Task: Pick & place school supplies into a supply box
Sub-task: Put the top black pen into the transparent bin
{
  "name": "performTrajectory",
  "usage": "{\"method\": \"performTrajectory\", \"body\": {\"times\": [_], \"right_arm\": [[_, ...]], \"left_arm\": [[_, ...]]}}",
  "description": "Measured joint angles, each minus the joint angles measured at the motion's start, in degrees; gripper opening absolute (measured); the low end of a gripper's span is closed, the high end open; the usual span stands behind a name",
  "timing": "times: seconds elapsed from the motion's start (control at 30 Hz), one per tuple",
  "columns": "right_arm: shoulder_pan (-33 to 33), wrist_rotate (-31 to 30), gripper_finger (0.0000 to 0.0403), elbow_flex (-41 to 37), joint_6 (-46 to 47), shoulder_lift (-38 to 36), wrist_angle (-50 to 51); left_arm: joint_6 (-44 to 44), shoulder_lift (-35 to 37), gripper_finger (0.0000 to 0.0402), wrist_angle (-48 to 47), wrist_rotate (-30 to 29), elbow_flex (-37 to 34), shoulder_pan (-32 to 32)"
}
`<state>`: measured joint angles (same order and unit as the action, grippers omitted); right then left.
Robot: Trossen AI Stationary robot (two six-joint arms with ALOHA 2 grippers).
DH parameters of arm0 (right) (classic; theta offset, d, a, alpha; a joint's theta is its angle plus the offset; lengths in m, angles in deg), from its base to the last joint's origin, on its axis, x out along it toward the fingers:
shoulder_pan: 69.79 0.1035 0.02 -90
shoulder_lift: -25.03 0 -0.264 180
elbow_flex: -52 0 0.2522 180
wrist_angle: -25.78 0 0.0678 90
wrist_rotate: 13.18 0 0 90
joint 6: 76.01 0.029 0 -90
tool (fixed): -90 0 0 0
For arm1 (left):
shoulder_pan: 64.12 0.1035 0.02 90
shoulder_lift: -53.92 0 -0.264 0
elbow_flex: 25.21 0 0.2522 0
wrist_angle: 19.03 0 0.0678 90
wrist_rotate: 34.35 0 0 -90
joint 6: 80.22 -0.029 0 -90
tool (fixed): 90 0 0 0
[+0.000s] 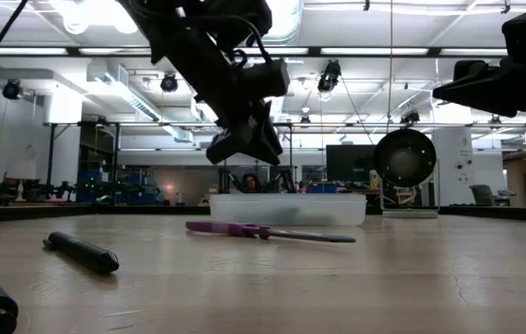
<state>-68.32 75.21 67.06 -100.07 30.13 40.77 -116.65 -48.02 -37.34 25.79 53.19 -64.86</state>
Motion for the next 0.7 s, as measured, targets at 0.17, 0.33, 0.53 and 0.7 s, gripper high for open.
{"method": "performTrajectory", "body": {"times": [0.17,0.33,0.53,0.7], "right_arm": [[0.0,0.0,0.0068,0.0,0.0,0.0,0.0],[0.0,0.0,0.0068,0.0,0.0,0.0,0.0],[0.0,0.0,0.0068,0.0,0.0,0.0,0.0],[0.0,0.0,0.0068,0.0,0.0,0.0,0.0]], "left_arm": [[4.4,0.1,0.0104,-5.6,1.3,1.7,-1.8],[8.2,0.1,0.0104,-11.4,7.1,2.7,-3.5],[12.0,0.1,0.0104,-18.0,7.5,4.2,-6.3],[14.5,0.1,0.0104,-20.6,7.5,4.9,-9.0]]}}
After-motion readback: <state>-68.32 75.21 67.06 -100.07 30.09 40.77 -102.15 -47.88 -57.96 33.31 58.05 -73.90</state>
